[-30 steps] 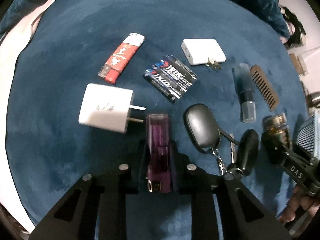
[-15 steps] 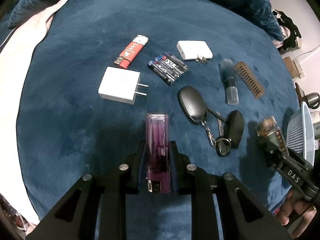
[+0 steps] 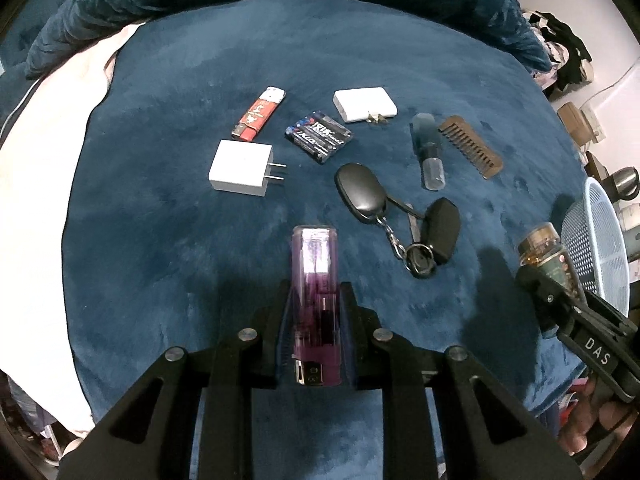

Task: Organize rigid objects
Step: 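Carry the pink lighter and brown jar over the white basket with both tools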

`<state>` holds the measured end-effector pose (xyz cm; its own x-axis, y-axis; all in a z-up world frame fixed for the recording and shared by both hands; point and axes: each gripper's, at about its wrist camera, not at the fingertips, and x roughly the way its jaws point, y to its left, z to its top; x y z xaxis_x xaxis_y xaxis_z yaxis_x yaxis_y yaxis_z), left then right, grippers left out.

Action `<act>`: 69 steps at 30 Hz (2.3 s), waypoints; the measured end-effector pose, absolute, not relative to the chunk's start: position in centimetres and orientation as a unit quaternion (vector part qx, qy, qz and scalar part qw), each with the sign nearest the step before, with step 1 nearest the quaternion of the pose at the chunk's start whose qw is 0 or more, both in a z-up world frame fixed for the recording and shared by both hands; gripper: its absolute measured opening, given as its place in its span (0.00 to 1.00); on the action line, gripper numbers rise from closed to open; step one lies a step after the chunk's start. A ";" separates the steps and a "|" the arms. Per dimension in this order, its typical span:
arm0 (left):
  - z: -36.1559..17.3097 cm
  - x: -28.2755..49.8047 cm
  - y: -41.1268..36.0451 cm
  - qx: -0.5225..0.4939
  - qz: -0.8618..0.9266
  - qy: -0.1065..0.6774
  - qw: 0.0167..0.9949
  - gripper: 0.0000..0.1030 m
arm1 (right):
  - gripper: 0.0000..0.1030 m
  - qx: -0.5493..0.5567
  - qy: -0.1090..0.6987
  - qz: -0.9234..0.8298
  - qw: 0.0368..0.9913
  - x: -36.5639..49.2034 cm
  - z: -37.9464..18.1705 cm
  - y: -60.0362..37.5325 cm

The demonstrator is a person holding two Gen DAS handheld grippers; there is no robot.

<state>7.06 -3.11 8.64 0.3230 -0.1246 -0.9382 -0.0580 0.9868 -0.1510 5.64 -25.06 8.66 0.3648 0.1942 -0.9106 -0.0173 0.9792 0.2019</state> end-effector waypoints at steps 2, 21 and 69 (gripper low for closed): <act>9.2 6.6 -3.3 -0.076 -0.023 0.578 0.812 0.21 | 0.46 0.081 0.557 0.064 0.824 5.1 9.0 -25.2; 14.3 4.2 -7.0 -0.040 -0.055 0.544 0.836 0.21 | 0.46 0.113 0.524 0.045 0.843 1.7 12.0 -28.8; 17.0 7.8 -36.2 0.049 -0.259 0.553 0.790 0.21 | 0.46 0.222 0.471 -0.083 0.850 -0.5 14.1 -49.4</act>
